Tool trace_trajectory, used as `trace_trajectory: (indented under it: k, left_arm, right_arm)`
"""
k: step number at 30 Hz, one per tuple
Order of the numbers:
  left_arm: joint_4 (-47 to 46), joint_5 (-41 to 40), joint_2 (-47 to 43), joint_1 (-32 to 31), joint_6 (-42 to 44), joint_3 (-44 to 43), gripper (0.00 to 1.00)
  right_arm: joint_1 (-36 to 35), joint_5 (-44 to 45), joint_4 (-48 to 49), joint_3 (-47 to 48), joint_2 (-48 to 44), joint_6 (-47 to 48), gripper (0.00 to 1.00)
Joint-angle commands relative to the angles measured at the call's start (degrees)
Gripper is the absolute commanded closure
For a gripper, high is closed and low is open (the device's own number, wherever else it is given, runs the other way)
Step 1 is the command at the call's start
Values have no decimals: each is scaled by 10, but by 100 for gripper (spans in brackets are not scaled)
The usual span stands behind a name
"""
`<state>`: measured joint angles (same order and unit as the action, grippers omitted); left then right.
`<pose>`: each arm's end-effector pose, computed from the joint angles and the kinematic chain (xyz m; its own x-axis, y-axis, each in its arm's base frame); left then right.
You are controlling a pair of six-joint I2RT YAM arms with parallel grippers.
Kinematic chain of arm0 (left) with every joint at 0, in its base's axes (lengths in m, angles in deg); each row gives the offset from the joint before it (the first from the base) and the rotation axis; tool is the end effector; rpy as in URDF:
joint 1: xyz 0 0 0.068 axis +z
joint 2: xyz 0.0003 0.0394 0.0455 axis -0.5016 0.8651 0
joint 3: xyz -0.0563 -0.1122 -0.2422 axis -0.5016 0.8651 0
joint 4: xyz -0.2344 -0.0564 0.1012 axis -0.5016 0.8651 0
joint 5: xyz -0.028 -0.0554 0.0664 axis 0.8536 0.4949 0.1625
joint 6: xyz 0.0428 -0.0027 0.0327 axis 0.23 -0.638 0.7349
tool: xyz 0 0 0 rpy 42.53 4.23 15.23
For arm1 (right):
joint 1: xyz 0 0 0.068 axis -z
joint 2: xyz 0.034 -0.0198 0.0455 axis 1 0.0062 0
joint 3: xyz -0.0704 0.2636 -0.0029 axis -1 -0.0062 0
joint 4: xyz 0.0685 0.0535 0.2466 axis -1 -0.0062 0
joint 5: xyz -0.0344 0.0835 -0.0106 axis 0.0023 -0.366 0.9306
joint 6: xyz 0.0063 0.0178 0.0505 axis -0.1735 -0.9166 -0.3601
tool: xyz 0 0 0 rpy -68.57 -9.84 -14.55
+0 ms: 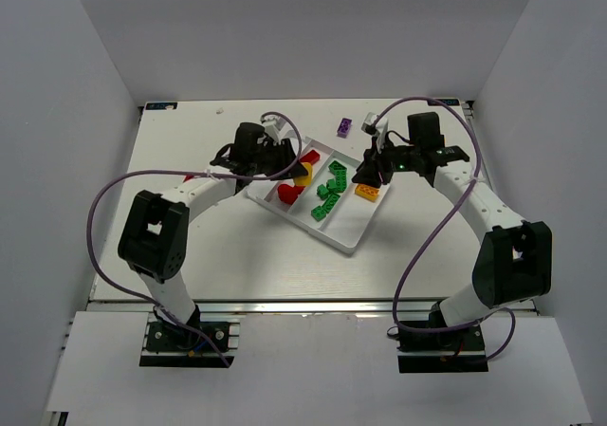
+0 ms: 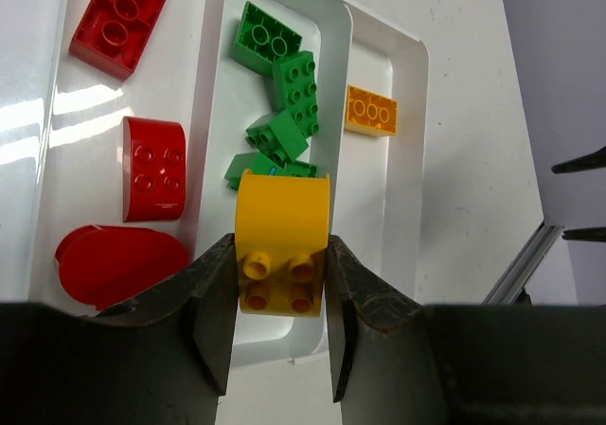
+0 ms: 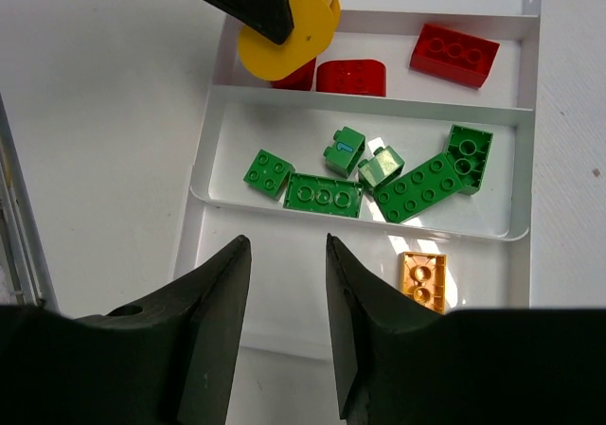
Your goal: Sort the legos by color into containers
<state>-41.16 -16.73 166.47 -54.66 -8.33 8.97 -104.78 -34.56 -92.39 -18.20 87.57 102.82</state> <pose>0.3492 -0.1762 0.2303 -0.7879 -0.1140 -0.6052 0.3613 0.7102 -0.6042 0.3159 0.1116 0.2979 -0.2199 -0.3973 -0.8910 -0.9134 0.4045 0.0451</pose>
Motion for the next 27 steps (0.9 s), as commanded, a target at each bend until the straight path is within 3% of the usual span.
trace_trajectory:
  k: [1, 18, 27]
  left_arm:
    - [18, 19, 6, -2, 31, -48, 86]
    - [86, -6, 103, 1, 74, -163, 85]
    - [46, 199, 157, -23, 78, -201, 85]
  right_arm:
    - [3, -5, 13, 2, -5, -2, 57]
    - [9, 2, 12, 19, 16, -1, 55]
    - [26, 13, 11, 17, 10, -2, 55]
